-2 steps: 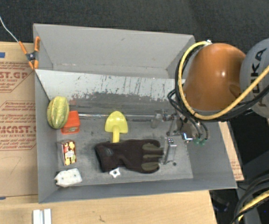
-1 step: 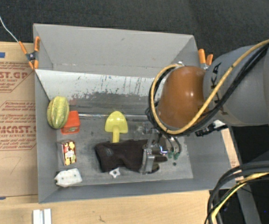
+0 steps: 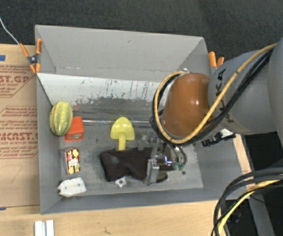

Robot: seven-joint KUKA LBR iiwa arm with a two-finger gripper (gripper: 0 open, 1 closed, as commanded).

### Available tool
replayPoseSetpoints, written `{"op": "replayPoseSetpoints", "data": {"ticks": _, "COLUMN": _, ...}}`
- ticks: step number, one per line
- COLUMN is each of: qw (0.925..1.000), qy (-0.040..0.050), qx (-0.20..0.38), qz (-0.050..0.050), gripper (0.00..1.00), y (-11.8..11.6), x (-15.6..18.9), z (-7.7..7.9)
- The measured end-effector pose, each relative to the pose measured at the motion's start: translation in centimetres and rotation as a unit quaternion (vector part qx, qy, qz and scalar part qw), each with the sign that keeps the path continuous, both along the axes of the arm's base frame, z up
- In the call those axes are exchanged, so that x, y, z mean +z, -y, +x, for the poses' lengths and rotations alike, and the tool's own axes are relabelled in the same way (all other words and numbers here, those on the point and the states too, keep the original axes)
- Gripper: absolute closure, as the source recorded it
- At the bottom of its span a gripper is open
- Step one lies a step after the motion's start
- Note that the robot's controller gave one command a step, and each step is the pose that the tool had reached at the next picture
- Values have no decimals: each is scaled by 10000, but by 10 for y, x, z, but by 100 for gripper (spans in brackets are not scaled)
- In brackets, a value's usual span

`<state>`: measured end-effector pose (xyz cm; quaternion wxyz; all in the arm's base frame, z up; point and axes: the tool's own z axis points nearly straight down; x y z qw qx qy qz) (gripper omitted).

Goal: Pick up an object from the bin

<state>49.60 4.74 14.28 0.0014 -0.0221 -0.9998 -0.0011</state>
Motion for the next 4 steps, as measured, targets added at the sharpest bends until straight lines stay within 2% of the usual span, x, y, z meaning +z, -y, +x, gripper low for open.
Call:
{"op": "replayPoseSetpoints", "data": {"ticks": 1, "qw": 9871, "qy": 36, "qx": 1601, "qz": 4, "gripper": 100, "y": -28, "x": -72, "z": 13}}
{"op": "replayPoseSetpoints", "data": {"ticks": 2, "qw": 9871, "qy": 36, "qx": 1600, "qz": 5, "gripper": 100, "y": -28, "x": -72, "z": 13}}
{"op": "replayPoseSetpoints", "data": {"ticks": 3, "qw": 9871, "qy": 2, "qx": 1599, "qz": 4, "gripper": 100, "y": -15, "x": 11, "z": 9}}
{"op": "replayPoseSetpoints", "data": {"ticks": 4, "qw": 9881, "qy": 53, "qx": 1534, "qz": 8, "gripper": 100, "y": -3, "x": 25, "z": 24}}
